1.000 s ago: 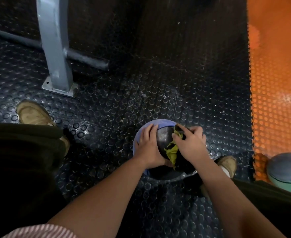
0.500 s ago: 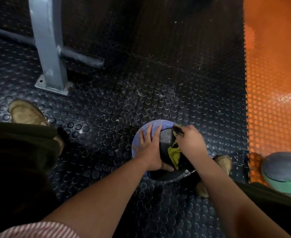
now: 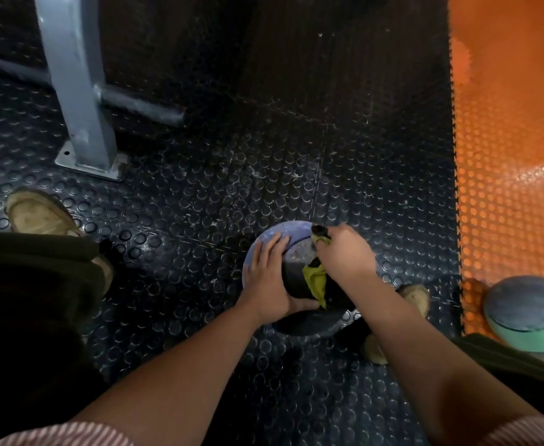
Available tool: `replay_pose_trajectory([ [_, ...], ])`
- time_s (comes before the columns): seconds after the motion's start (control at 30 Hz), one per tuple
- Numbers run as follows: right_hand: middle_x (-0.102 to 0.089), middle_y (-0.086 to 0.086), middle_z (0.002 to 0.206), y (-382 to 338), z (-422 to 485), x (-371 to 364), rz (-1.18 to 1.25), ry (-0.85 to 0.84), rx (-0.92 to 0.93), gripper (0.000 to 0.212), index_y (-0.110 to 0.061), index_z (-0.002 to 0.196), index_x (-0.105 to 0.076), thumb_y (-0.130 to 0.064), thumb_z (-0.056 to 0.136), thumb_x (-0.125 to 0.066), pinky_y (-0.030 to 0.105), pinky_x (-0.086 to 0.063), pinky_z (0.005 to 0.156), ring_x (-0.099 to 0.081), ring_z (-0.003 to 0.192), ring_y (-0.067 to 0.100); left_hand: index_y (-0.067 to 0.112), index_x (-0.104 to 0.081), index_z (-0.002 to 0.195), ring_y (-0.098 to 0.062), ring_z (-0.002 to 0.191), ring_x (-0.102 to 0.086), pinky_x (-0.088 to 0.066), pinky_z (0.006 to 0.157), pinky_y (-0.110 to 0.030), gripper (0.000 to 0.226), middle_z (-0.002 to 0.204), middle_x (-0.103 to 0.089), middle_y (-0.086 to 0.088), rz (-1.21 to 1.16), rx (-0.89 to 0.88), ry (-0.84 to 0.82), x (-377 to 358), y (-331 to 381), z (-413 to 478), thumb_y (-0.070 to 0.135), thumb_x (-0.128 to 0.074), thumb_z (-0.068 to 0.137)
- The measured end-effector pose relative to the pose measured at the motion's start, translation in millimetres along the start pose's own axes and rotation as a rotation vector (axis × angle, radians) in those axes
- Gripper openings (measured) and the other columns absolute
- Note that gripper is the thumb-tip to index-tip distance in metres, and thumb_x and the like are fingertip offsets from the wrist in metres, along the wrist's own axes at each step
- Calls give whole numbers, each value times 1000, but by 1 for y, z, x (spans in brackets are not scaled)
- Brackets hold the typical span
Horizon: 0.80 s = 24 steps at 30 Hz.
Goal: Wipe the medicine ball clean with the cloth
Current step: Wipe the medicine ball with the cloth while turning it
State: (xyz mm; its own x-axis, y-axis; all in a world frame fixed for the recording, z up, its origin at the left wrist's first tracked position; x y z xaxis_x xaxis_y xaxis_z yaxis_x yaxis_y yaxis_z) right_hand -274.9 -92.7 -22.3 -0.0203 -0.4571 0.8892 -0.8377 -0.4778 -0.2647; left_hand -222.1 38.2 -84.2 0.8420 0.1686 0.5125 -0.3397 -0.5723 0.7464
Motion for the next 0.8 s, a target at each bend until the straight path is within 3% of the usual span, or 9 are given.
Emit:
replay_pose_trajectory([
  [0.07,-52,12,104,4,-4,-3,13,6,-5,26,-4,106,-63,-22,95,-48,32,-38,70,-55,97,33,28,-3,154,-11,148,7,-6,120,-48,125,160,3,13,-49,5,14,6,0,1,58,-83,63],
  [0.23,-58,8,118,8,-14,-1,70,37,45,33,-11,123,-60,-18,90,-55,31,-40,77,-55,105,28,20,-1,155,-15,148,12,0,122,-41,138,160,7,13,131,-7,-2,10,9,8,66,-82,53],
  [0.43,-61,1,120,-12,-33,-5,-21,-18,276,38,-19,123,-62,-18,86,-58,27,-42,80,-56,109,22,15,-2,154,-9,147,4,1,120,-25,129,161,2,4,70,-83,-33,12,8,13,45,-87,62],
  [0.63,-58,11,111,-10,5,2,-55,-8,87,26,-9,113,-61,-21,92,-51,31,-40,69,-57,97,31,22,-4,155,-6,147,1,-8,122,-34,128,161,2,11,-57,-63,-33,15,12,10,55,-85,61],
  [0.8,-59,-4,124,-15,-33,-4,-12,-62,256,38,-23,123,-62,-18,86,-57,23,-39,78,-56,110,18,19,-7,154,-4,147,0,-10,122,-32,128,161,-1,10,-18,-87,-36,15,5,10,49,-88,60],
])
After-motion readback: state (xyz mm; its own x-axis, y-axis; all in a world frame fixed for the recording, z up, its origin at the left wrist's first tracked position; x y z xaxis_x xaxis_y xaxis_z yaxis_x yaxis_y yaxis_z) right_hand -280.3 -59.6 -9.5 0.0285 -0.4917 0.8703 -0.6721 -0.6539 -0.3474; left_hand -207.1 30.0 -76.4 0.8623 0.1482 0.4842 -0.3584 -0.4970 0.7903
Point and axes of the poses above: each hand's wrist, its own z-axis towards the middle knuckle, its own x-axis out of the back of the hand, y = z × x, the point moved 8 cm from there along z, towards the middle knuckle
